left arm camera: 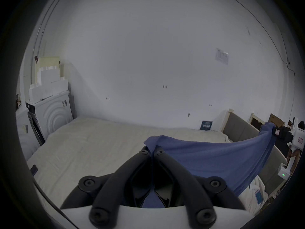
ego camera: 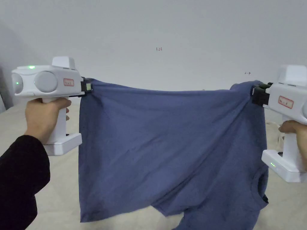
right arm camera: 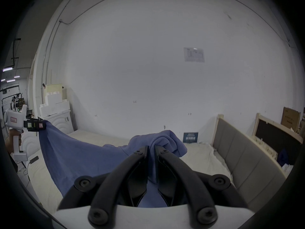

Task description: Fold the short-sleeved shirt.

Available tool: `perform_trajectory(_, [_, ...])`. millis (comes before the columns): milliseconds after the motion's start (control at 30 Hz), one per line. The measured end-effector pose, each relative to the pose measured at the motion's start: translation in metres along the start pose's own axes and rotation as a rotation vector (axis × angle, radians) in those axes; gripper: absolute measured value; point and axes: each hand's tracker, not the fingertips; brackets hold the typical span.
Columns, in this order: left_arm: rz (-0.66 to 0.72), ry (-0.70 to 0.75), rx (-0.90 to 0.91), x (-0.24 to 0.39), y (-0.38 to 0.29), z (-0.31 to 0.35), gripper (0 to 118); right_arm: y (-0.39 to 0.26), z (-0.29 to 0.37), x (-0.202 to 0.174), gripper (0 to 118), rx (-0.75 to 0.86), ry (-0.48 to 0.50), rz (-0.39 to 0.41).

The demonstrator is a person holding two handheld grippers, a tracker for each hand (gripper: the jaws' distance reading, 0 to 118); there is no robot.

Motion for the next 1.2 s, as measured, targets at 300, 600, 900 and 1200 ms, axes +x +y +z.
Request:
perform_trajectory(300, [0.009, 0.004, 0.091, 0.0, 0.071, -0.011, 0, 0.08, -0.026, 0.01, 7, 0.105, 0.018, 0.032])
perform_trajectory(600, [-0.042, 0.014, 0.093, 0.006, 0.076, -0.053, 0, 0.089, -0.061, 0.017, 7, 0.121, 0.03, 0.113])
perform_trajectory(900, [-0.063, 0.014, -0.039, 0.0, -0.036, -0.12, 0, -0.03, -0.11, 0.035, 7, -0.057, 0.036, -0.06])
perform_trajectory(1200, [-0.078, -0.006, -0.205, -0.003, -0.162, -0.118, 0, -0.163, -0.086, 0.04, 7, -0.215, 0.041, -0.166])
